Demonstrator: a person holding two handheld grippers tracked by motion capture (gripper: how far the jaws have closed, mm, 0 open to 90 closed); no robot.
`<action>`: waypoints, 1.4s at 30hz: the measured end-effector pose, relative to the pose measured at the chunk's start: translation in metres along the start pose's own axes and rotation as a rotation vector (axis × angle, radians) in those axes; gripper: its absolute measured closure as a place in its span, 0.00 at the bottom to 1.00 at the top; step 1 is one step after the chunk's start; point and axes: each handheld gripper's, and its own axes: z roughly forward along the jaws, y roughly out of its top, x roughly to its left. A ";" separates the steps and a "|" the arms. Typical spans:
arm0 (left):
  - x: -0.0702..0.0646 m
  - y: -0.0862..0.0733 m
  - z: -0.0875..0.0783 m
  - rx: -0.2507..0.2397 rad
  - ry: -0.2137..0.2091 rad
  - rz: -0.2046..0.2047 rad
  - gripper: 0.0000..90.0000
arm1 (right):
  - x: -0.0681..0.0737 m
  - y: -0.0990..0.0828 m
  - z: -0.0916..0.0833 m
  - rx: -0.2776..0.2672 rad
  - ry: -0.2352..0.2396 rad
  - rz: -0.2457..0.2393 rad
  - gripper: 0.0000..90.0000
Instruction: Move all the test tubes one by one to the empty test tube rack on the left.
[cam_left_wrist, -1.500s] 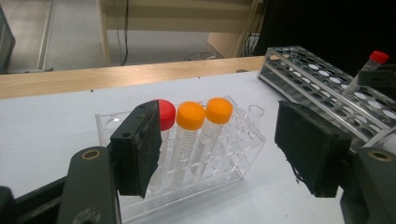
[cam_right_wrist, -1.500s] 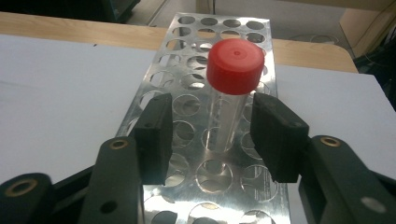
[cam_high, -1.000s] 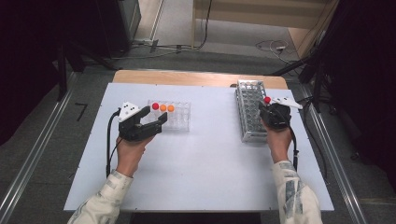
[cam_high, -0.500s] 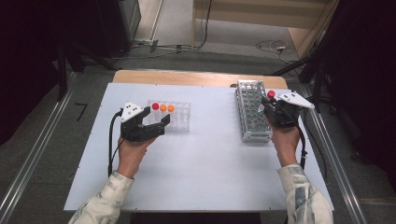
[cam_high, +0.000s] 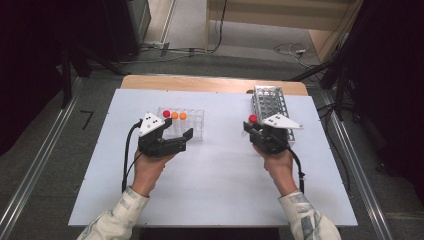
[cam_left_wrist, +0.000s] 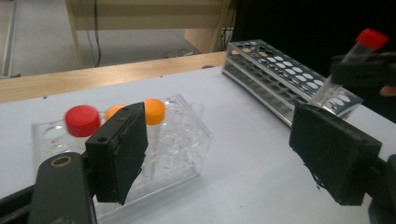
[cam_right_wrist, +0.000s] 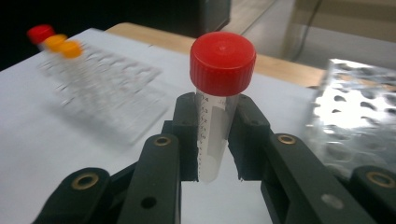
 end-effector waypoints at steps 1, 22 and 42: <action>-0.003 0.000 0.000 0.003 -0.008 0.007 0.22 | 0.007 -0.002 0.003 0.009 0.015 -0.010 0.79; -0.023 -0.010 0.009 0.033 -0.144 0.096 0.54 | 0.107 -0.020 0.051 0.091 0.219 -0.132 0.79; -0.023 -0.016 0.014 0.076 -0.140 0.143 0.77 | 0.114 -0.017 0.051 0.086 0.253 -0.137 0.79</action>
